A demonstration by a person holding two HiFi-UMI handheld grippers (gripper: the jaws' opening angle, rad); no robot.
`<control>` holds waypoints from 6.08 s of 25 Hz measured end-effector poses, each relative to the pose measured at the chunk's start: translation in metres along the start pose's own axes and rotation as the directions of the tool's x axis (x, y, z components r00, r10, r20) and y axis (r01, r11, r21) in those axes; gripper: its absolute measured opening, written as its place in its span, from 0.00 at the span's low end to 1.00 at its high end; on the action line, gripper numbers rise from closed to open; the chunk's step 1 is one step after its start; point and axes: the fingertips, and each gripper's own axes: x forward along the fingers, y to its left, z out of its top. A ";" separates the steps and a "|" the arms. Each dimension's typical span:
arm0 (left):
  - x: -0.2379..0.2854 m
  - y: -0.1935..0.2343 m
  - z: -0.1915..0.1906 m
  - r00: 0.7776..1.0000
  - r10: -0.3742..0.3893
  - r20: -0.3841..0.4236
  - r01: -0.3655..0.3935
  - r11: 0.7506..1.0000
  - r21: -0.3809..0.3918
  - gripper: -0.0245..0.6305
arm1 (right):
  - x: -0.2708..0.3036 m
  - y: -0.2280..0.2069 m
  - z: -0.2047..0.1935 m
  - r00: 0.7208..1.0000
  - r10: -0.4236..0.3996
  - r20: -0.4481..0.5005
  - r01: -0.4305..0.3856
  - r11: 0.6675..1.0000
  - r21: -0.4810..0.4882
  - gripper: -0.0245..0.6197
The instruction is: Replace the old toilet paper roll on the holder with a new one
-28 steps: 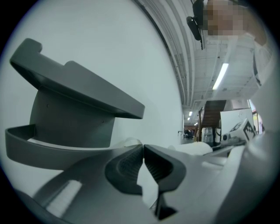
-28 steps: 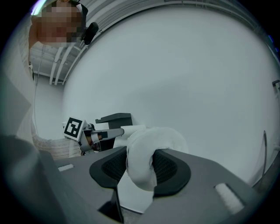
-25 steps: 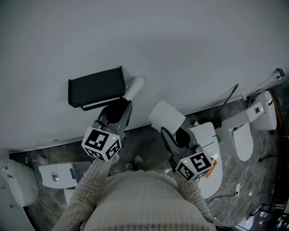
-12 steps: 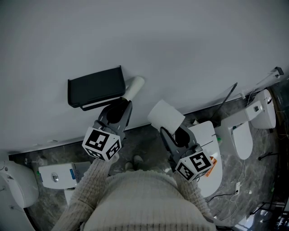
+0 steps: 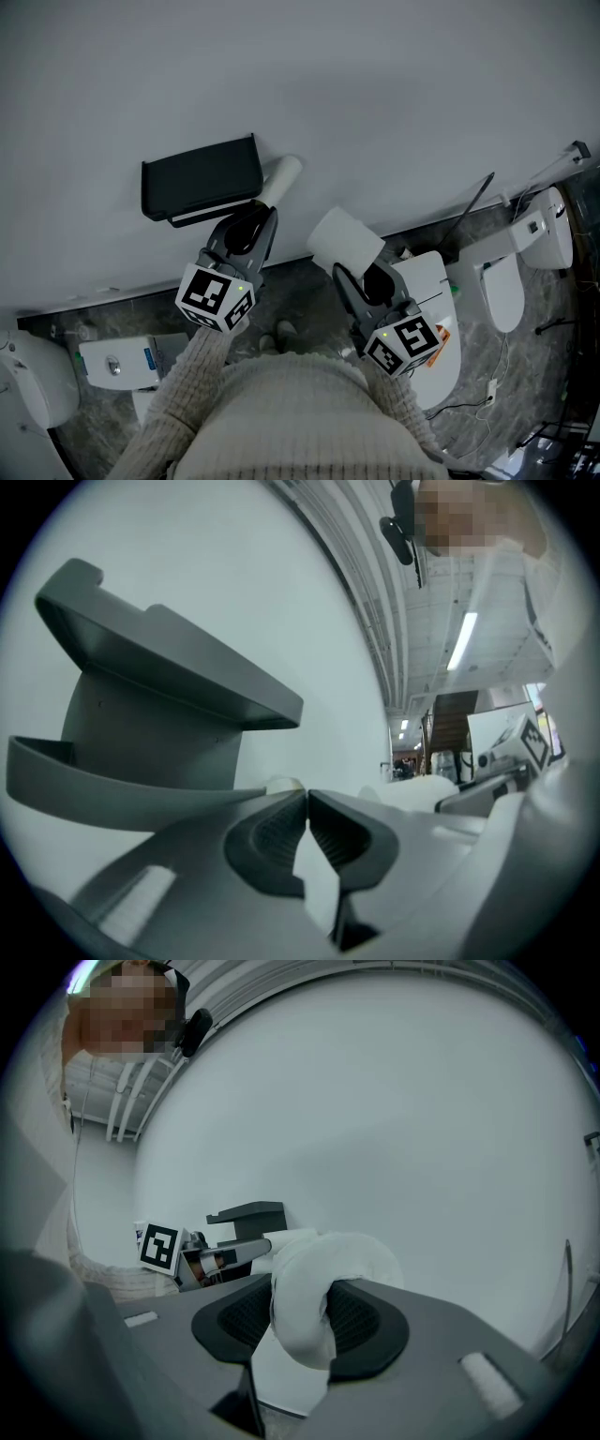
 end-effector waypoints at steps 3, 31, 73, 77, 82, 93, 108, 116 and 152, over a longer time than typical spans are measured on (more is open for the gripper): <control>0.001 -0.001 0.001 1.000 0.017 0.011 -0.017 1.000 -0.006 0.06 | -0.001 -0.001 0.002 1.000 -0.001 -0.006 0.001 1.000 -0.003 0.29; -0.012 -0.027 -0.016 0.995 -0.085 -0.059 0.081 0.995 -0.062 0.06 | 0.017 -0.003 0.016 0.998 0.064 0.009 -0.063 0.997 -0.046 0.29; -0.099 0.032 -0.042 0.977 0.184 -0.111 -0.202 0.962 -0.184 0.06 | 0.105 0.067 0.038 0.755 0.647 -0.105 -0.654 0.733 -0.189 0.29; -0.104 0.038 -0.044 0.975 0.197 -0.105 -0.215 0.957 -0.194 0.06 | 0.112 0.076 0.036 0.722 0.682 -0.120 -0.690 0.697 -0.194 0.29; -0.106 0.039 -0.043 0.971 0.213 -0.106 -0.231 0.952 -0.201 0.06 | 0.114 0.084 0.038 0.680 0.720 -0.137 -0.731 0.652 -0.201 0.29; -0.113 0.047 -0.045 0.963 0.246 -0.109 -0.265 0.937 -0.229 0.06 | 0.125 0.104 0.035 0.622 0.769 -0.146 -0.781 0.597 -0.185 0.29; -0.129 0.048 -0.044 0.958 0.270 -0.099 -0.286 0.927 -0.242 0.06 | 0.128 0.117 0.035 0.588 0.800 -0.122 -0.806 0.566 -0.174 0.29; -0.131 0.047 -0.045 0.958 0.268 -0.098 -0.285 0.926 -0.246 0.06 | 0.132 0.117 0.028 0.637 0.758 -0.138 -0.764 0.599 -0.240 0.30; -0.134 0.045 -0.038 0.964 0.255 -0.075 -0.265 0.930 -0.254 0.06 | 0.137 0.098 0.009 0.813 0.433 -0.389 -0.574 0.704 -0.418 0.53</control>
